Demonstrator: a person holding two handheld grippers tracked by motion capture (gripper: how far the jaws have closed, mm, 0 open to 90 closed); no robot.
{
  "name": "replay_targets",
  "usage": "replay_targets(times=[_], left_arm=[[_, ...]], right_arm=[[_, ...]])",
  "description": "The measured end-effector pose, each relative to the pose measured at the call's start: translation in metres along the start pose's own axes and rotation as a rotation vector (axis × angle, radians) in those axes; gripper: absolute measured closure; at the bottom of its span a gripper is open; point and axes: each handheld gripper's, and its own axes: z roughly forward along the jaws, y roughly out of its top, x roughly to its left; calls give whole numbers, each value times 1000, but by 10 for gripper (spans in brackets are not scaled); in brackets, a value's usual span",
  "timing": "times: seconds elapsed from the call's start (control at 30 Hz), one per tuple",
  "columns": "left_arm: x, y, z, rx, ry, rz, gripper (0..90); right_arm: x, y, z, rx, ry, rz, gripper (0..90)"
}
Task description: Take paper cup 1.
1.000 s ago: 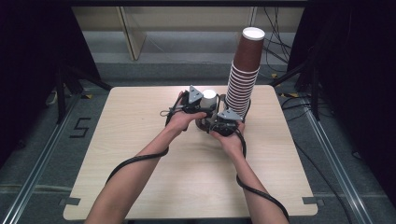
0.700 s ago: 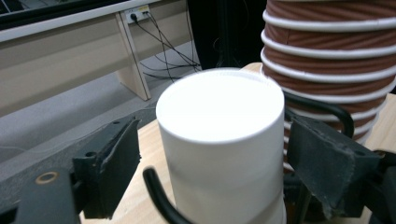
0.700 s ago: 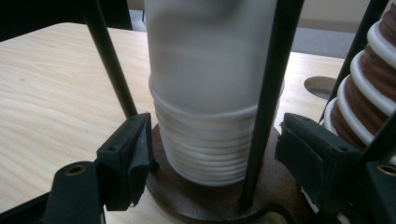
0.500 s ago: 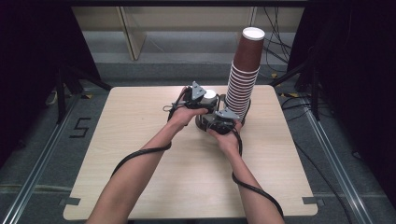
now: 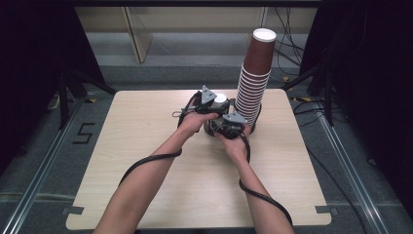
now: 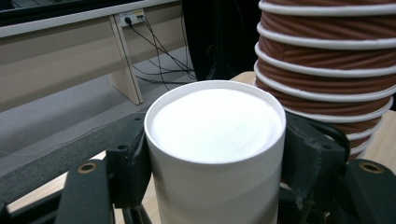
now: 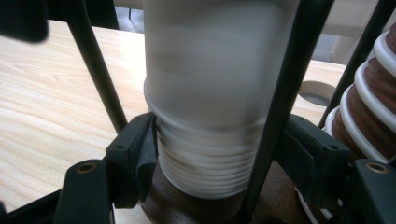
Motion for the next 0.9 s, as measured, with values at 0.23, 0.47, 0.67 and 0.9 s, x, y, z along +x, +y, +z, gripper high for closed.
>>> replay_targets(times=[0.23, 0.47, 0.67, 0.9], left_arm=[[2, 12, -10, -44, 0, -20, 329], [1, 31, -22, -90, 4, -36, 329], [-2, 53, -35, -130, 10, -13, 329], [-4, 68, -45, -142, 18, -5, 328]], right_arm=[[1, 0, 1, -18, -8, -5, 324], [1, -1, 0, -8, 2, -5, 326], [-1, 3, -8, -1, -20, 10, 285], [6, 4, -22, 16, 13, 37, 250]])
